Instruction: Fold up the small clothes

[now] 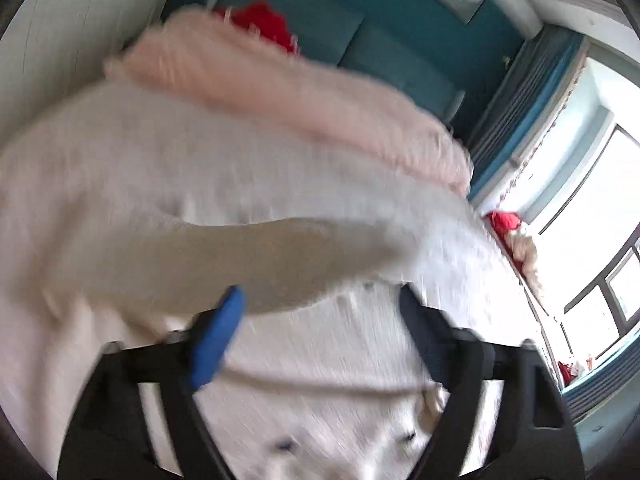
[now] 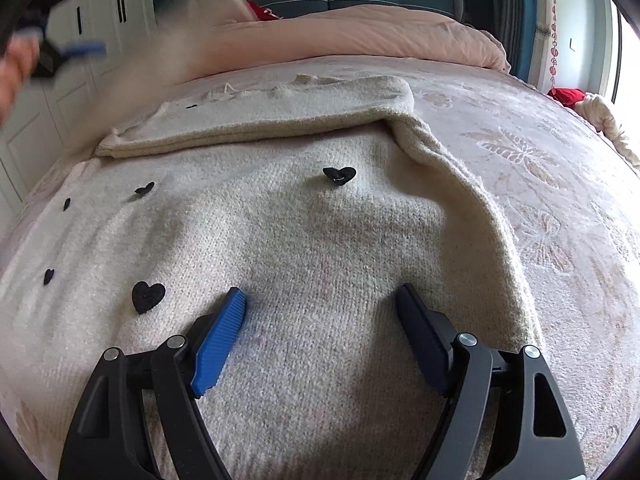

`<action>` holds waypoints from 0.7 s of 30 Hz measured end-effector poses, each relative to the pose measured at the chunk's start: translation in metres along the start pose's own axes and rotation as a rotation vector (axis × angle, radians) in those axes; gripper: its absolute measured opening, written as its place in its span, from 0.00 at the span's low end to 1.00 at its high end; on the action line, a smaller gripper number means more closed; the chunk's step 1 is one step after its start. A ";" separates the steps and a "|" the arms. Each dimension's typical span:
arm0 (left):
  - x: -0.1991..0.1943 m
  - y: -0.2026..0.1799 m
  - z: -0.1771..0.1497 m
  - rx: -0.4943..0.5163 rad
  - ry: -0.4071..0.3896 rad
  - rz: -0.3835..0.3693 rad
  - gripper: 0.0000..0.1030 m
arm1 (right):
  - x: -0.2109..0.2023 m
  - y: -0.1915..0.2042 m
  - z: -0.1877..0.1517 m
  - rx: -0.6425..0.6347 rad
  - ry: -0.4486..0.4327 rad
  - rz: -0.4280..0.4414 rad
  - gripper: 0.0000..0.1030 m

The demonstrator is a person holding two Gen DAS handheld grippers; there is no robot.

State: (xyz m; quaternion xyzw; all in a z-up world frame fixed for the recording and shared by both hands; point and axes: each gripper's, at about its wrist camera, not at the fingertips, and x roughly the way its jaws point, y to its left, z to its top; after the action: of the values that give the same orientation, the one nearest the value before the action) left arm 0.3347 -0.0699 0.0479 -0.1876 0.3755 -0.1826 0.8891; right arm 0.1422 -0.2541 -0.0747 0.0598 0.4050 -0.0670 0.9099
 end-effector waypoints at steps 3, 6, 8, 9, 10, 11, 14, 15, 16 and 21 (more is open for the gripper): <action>0.027 0.025 -0.063 -0.144 0.112 0.027 0.79 | -0.002 -0.002 0.003 0.012 0.007 0.035 0.78; 0.014 0.084 -0.088 -0.350 0.114 0.036 0.79 | -0.009 -0.002 0.010 0.018 0.028 0.083 0.82; 0.004 0.111 -0.079 -0.404 0.089 0.041 0.79 | -0.018 -0.002 0.026 0.049 0.021 0.100 0.82; -0.002 0.130 -0.066 -0.428 0.061 0.054 0.79 | -0.023 -0.001 0.039 0.078 -0.006 0.136 0.82; -0.002 0.142 -0.057 -0.441 0.048 0.065 0.79 | -0.025 0.001 0.055 0.099 -0.029 0.162 0.82; -0.003 0.155 -0.048 -0.462 0.034 0.073 0.79 | -0.021 0.005 0.077 0.116 -0.039 0.184 0.83; -0.003 0.182 -0.026 -0.552 0.008 0.053 0.79 | 0.016 0.016 0.140 0.189 -0.005 0.259 0.82; 0.001 0.193 -0.022 -0.599 -0.012 0.038 0.79 | 0.032 0.017 0.156 0.234 0.004 0.277 0.82; -0.001 0.202 -0.026 -0.627 -0.017 0.033 0.78 | 0.047 0.017 0.166 0.264 0.021 0.282 0.82; 0.000 0.239 -0.034 -0.823 -0.054 -0.033 0.66 | 0.138 0.019 0.194 0.430 0.199 0.213 0.72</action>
State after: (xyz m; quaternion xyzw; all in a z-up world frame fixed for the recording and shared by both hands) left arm 0.3534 0.1298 -0.0868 -0.5383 0.3908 -0.0263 0.7462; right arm 0.3786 -0.2775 -0.0472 0.3002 0.4605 -0.0492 0.8339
